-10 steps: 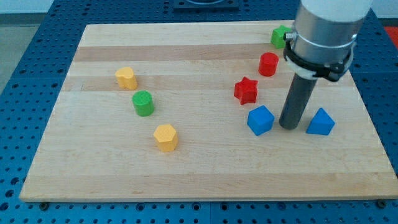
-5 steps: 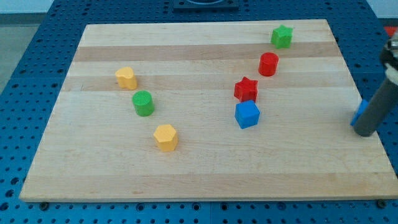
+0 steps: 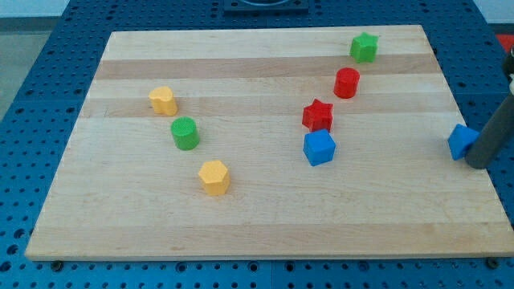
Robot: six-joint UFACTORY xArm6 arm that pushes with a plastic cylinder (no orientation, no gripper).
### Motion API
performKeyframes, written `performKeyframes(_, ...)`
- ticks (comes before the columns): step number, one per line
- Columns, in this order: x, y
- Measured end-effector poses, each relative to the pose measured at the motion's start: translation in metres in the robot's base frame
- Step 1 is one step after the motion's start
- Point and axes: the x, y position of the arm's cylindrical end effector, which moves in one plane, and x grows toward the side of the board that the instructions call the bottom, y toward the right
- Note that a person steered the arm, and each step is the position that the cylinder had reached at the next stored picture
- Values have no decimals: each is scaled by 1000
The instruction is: Slide the triangle horizontal to the hexagon
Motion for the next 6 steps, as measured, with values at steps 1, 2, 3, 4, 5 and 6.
performKeyframes(1,0,27)
performKeyframes(2,-6,59)
performKeyframes(3,-20,7)
performKeyframes(4,-20,-24)
performKeyframes(5,-37,-15)
performKeyframes(6,-55,2)
